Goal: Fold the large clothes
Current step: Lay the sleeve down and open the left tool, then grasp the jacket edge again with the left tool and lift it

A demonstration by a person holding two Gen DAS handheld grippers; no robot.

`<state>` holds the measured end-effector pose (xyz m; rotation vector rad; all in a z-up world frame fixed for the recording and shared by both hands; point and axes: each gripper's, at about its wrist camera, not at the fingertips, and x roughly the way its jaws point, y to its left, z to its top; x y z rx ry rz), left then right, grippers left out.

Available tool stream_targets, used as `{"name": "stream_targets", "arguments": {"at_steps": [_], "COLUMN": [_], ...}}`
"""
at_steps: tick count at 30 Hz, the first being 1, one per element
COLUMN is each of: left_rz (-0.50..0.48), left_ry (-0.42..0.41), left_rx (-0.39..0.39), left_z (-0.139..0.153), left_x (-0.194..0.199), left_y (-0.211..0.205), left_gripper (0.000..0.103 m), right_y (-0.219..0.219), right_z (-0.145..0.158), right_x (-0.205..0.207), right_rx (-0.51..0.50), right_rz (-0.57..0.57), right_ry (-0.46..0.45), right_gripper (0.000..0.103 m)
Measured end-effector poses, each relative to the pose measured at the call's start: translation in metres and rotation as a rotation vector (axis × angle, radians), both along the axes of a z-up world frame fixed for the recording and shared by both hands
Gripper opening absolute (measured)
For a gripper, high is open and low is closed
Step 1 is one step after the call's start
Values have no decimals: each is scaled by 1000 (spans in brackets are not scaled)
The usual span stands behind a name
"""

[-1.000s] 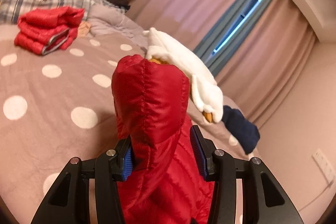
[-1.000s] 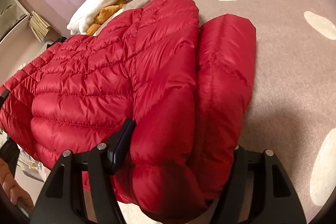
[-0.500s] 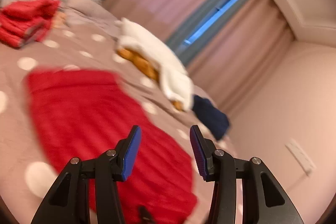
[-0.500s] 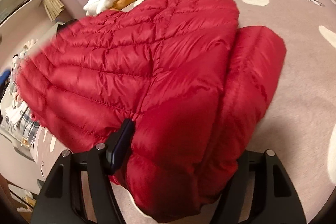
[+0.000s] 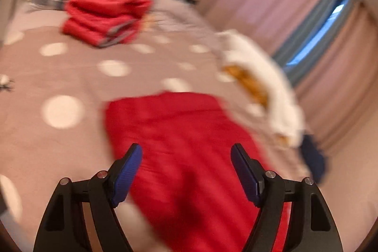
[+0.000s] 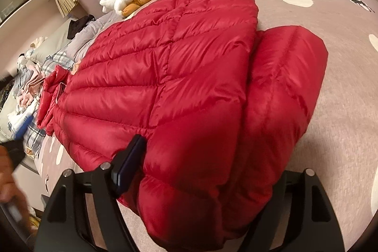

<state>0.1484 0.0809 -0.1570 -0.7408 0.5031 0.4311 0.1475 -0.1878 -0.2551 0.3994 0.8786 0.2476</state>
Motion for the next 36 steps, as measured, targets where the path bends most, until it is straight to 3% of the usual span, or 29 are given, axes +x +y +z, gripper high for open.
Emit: {"name": "stream_targets", "arguments": {"at_steps": [3, 6, 8, 13, 15, 18, 20, 23, 24, 27, 30, 36], "left_rz": [28, -15, -42, -251, -266, -259, -275, -213, -192, -157, -167, -288], "left_ry": [72, 186, 177, 91, 82, -42, -24, -14, -10, 33, 30, -101], "left_rx": [-134, -244, -319, -738, -792, -739, -664, -530, -446, -86, 111, 164], "left_z": [-24, -47, -60, -103, -111, -107, -107, -93, -83, -44, -19, 24], "left_x": [4, 13, 13, 30, 38, 55, 65, 59, 55, 48, 42, 26], "left_y": [31, 50, 53, 46, 41, 34, 25, 7, -2, -44, -81, -117], "left_gripper": [76, 76, 76, 79, 80, 80, 61, 49, 47, 40, 37, 37], "right_y": [-10, -19, -26, -37, -36, -36, -35, -36, -36, -33, -27, -27], "right_z": [0, 2, 5, 1, 1, 0, 0, -1, -1, 0, 1, 0], "right_x": [-1, 1, 1, 5, 4, 4, 3, 5, 5, 6, 6, 10], "right_rx": [27, 18, -4, 37, 27, 25, 22, 22, 18, -8, -50, -77], "right_rz": [-43, -99, -149, -156, -153, -151, -143, -140, -139, -137, -131, -126], "right_ry": [-10, -21, -35, -14, -18, -22, -23, -24, -25, -25, -28, -20], "right_gripper": [64, 52, 49, 49, 50, 51, 51, 51, 51, 51, 51, 51]}}
